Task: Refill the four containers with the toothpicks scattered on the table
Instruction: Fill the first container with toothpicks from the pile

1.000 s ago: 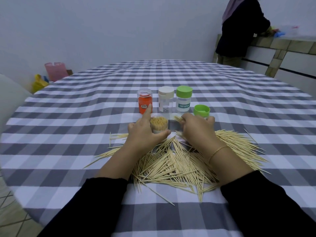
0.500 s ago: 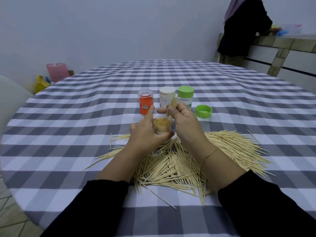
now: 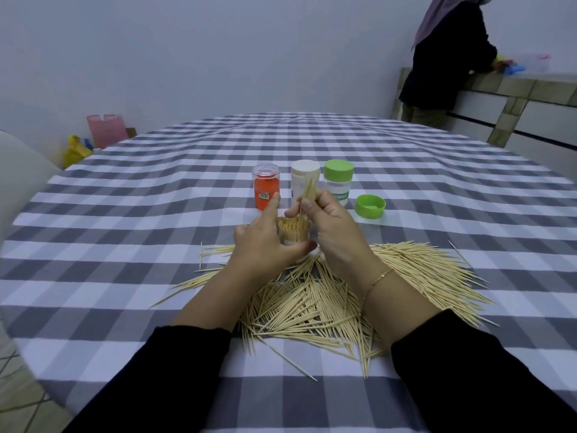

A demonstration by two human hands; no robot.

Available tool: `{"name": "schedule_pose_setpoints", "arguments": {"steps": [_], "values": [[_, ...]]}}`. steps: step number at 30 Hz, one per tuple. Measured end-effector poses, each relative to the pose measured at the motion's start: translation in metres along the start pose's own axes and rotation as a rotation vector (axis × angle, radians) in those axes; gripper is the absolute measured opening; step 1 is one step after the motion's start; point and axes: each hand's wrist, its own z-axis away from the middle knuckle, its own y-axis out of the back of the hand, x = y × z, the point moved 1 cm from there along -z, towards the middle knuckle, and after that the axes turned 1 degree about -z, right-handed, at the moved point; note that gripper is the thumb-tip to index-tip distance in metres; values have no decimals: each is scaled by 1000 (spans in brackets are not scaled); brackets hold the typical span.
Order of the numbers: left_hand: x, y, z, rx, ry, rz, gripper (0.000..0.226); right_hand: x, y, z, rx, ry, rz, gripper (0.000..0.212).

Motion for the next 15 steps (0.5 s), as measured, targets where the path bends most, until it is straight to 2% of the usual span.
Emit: {"name": "schedule_pose_setpoints", "arguments": {"steps": [3,7,15], "values": [[3,2,2,5,3,-5,102,3,4,0,-9,-33,12,20],[1,1,-1,-4,0,-43,104,4,6,0,55,-71,78,22],[1,1,0,4,-10,-40,101,4,12,4,94,-75,329,15]]}}
